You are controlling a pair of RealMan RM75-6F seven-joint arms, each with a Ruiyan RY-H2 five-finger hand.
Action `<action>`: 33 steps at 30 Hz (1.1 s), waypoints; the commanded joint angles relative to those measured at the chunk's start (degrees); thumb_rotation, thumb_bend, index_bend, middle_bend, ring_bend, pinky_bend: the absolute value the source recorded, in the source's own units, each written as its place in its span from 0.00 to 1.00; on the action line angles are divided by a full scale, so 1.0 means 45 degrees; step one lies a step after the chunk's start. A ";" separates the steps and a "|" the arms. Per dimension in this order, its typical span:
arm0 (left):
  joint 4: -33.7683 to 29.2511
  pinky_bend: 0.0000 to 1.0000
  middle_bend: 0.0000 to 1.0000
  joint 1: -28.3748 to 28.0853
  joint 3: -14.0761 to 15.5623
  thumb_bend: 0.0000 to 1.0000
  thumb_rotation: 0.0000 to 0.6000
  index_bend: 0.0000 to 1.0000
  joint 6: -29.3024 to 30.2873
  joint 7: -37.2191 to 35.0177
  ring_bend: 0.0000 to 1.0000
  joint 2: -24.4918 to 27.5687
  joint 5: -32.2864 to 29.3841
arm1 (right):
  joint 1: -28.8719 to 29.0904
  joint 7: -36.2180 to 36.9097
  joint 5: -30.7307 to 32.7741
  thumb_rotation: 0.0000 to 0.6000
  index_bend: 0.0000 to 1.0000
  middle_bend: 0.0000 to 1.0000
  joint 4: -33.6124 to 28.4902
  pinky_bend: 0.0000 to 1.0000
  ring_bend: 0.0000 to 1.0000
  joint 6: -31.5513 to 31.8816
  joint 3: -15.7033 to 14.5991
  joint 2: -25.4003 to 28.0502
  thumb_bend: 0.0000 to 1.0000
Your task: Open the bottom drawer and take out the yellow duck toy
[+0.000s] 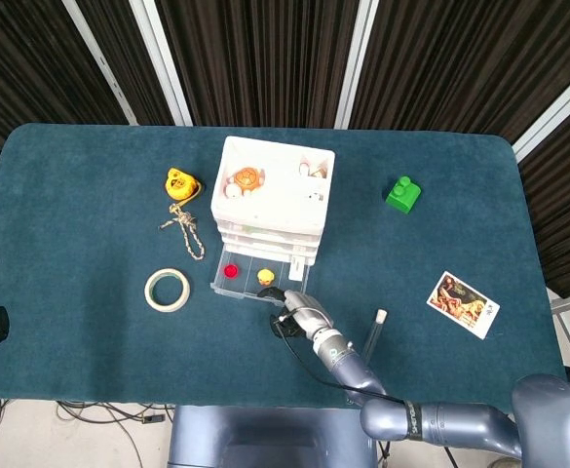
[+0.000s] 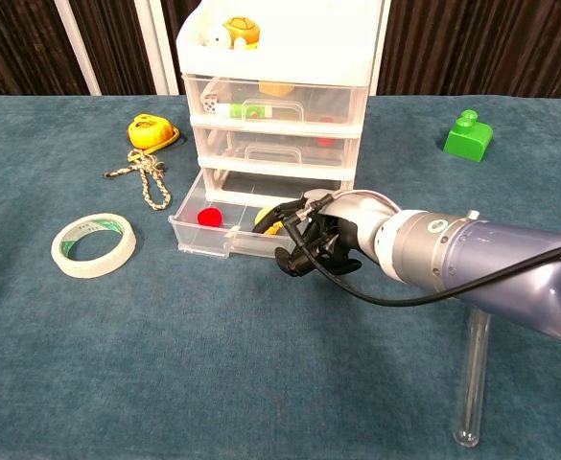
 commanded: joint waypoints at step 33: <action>-0.0089 0.00 0.00 -0.0012 0.0001 0.58 1.00 0.04 -0.0155 0.0122 0.00 0.0084 -0.0226 | 0.0746 -0.0226 -0.2595 1.00 0.26 1.00 -0.1002 1.00 1.00 -0.0431 0.0756 0.3225 0.35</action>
